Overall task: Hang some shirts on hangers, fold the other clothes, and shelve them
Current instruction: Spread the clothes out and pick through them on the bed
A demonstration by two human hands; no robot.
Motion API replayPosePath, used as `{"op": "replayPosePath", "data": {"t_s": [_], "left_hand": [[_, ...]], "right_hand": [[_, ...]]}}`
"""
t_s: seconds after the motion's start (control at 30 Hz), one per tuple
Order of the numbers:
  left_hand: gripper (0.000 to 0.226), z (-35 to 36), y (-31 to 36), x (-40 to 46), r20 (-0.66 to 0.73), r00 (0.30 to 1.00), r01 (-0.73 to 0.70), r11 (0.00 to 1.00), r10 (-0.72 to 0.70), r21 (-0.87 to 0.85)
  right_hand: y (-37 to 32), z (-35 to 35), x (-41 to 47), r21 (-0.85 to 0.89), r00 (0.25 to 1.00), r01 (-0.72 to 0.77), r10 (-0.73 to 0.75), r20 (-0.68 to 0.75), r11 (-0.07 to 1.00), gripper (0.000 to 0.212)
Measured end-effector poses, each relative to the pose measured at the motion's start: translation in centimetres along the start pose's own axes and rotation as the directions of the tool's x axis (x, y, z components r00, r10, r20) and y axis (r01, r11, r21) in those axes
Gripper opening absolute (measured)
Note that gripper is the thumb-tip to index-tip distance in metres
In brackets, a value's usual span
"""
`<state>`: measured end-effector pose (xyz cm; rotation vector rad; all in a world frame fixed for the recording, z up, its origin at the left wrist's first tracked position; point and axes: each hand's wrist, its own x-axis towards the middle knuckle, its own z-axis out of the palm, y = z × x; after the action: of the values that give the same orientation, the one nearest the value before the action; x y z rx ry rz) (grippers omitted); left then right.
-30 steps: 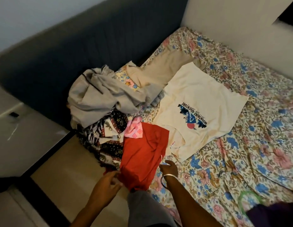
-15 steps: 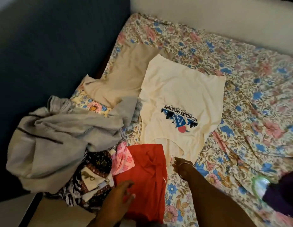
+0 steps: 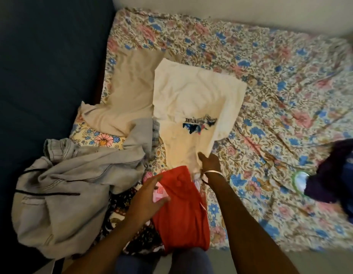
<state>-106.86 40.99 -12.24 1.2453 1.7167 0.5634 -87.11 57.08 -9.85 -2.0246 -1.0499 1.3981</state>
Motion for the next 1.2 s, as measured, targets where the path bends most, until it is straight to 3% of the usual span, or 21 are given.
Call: {"op": "replayPosePath", "data": {"t_s": [0.07,0.13,0.2,0.3,0.37,0.4,0.47,0.53,0.57,0.63,0.7,0.77,0.87,0.97,1.07,1.2], "left_hand": [[0.097,-0.8,3.8,2.0,-0.034,0.995,-0.099,0.993,0.097,-0.064],[0.107,-1.5,6.9,3.7,-0.115,0.98,-0.179,0.973,0.164,-0.145],[0.086,-2.9,9.3,4.6,-0.178,0.969,-0.198,0.968,0.17,-0.155],[0.024,-6.1,11.5,4.8,-0.344,0.918,-0.242,0.965,0.195,-0.097],[0.016,-8.9,13.0,4.6,-0.352,0.896,-0.319,0.944,0.271,-0.085],[0.022,-10.1,13.8,4.4,-0.328,0.887,-0.366,0.928,0.325,-0.071],[0.075,-11.6,15.5,3.9,-0.301,0.861,-0.434,0.901,0.409,-0.016],[0.108,-13.2,17.4,3.3,-0.44,0.815,-0.427,0.904,0.377,-0.016],[0.111,-14.2,18.4,2.8,-0.539,0.769,-0.417,0.909,0.342,-0.017],[0.083,-16.9,19.1,2.1,-0.72,0.625,-0.447,0.894,0.3,-0.016],[0.043,-20.8,18.4,1.3,-0.787,0.54,-0.446,0.894,0.299,0.034],[0.018,-25.5,16.9,0.6,-0.771,0.543,-0.36,0.922,0.332,0.143],[0.019,-32.9,15.7,-1.1,-0.798,0.534,-0.201,0.958,0.281,0.204],[0.029,-40.2,15.6,-3.6,-0.869,0.46,-0.117,0.982,0.184,0.146],[0.03,-44.1,16.0,-6.7,-0.949,0.277,-0.206,0.974,0.149,0.093],[0.022,-41.9,17.1,-11.6,-0.946,-0.195,-0.297,0.904,0.258,0.308]], "right_hand": [[-4.3,0.3,-2.7,0.12,0.991,0.122,-0.127,0.03,0.985,0.035],[-8.6,0.1,-6.6,0.191,0.951,0.258,-0.284,0.12,0.947,0.03],[-11.7,-0.9,-10.3,0.271,0.887,0.371,-0.425,0.178,0.888,0.025],[-17.2,-3.4,-14.3,0.377,0.799,0.496,-0.581,0.155,0.782,0.02],[-21.2,-5.3,-16.8,0.475,0.75,0.51,-0.641,0.161,0.717,0.018],[-22.9,-6.0,-18.0,0.504,0.721,0.518,-0.67,0.177,0.691,0.018],[-25.6,-7.1,-20.2,0.532,0.645,0.554,-0.734,0.213,0.641,0.021],[-28.1,-7.7,-22.5,0.54,0.539,0.618,-0.808,0.238,0.572,0.018],[-29.1,-8.1,-23.5,0.547,0.493,0.648,-0.839,0.23,0.53,0.016],[-31.2,-8.9,-24.5,0.591,0.437,0.664,-0.879,0.191,0.458,0.013],[-33.3,-9.1,-24.4,0.6,0.424,0.682,-0.894,0.142,0.419,0.013],[-35.1,-8.5,-23.2,0.575,0.462,0.692,-0.88,0.111,0.436,0.012],[-36.3,-6.0,-21.0,0.494,0.526,0.693,-0.837,0.153,0.526,0.018],[-36.4,-3.1,-20.4,0.4,0.542,0.703,-0.808,0.233,0.587,0.031],[-36.3,-0.6,-21.7,0.435,0.503,0.691,-0.816,0.284,0.577,0.021],[-34.4,2.5,-25.0,0.582,0.512,0.57,-0.805,0.299,0.579,0.007]]}}
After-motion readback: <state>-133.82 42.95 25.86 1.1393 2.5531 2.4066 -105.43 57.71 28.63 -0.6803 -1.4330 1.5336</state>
